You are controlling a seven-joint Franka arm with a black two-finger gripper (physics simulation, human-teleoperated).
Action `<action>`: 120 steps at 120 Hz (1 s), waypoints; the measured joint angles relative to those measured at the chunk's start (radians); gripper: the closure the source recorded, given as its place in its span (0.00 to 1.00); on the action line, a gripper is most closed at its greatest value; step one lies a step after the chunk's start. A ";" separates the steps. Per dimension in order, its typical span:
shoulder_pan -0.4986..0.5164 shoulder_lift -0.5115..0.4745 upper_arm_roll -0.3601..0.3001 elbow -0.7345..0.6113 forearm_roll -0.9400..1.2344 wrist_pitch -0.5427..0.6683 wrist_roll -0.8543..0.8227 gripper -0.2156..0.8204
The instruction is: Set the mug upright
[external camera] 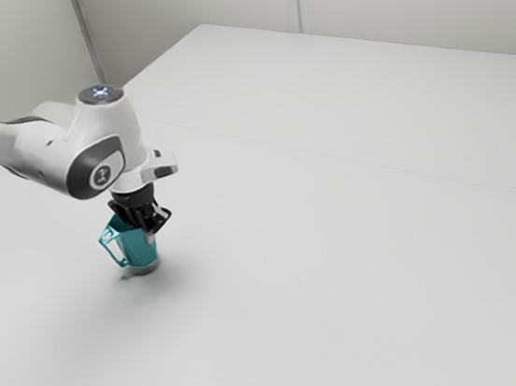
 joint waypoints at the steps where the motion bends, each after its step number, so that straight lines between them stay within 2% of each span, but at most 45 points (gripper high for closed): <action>1: 0.000 0.001 0.000 0.000 0.000 0.001 -0.002 0.96; 33: -0.009 0.029 -0.004 0.000 0.000 0.031 -0.042 0.95; 51: -0.010 0.023 -0.011 0.001 -0.009 0.039 -0.048 0.84; 78: -0.022 -0.008 -0.017 0.004 -0.014 0.043 -0.054 0.60; 102: -0.024 -0.031 -0.017 0.014 -0.017 0.036 -0.054 0.48; 120: -0.027 -0.024 -0.019 0.123 -0.038 -0.061 -0.046 0.37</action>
